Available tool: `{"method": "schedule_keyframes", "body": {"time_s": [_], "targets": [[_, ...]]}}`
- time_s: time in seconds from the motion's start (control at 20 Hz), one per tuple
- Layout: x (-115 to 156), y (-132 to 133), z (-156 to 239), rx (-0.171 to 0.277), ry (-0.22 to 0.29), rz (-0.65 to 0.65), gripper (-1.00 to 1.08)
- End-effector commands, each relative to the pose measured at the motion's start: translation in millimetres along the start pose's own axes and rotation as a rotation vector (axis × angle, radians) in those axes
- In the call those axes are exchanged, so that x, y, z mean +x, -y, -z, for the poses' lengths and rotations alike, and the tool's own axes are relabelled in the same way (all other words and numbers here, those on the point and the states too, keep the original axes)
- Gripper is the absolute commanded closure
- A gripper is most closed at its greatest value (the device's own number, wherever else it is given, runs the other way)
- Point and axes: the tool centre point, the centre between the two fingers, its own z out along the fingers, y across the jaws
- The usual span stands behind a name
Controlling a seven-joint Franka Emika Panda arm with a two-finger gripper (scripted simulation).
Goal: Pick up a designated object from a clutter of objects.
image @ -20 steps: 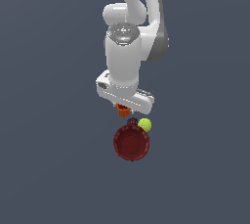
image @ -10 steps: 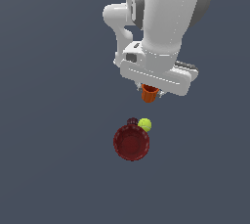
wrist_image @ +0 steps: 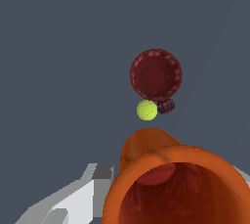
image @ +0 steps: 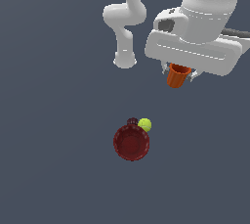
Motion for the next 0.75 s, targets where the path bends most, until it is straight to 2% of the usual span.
{"method": "schedule_keyframes", "body": {"time_s": [0.0, 0.35, 0.7], "targets": [[-4, 10, 12, 0.000, 0.001, -0.001, 1.08], [-8, 24, 29, 0.001, 0.001, -0.001, 1.08], [-7, 24, 28, 0.001, 0.001, -0.001, 1.08]]}}
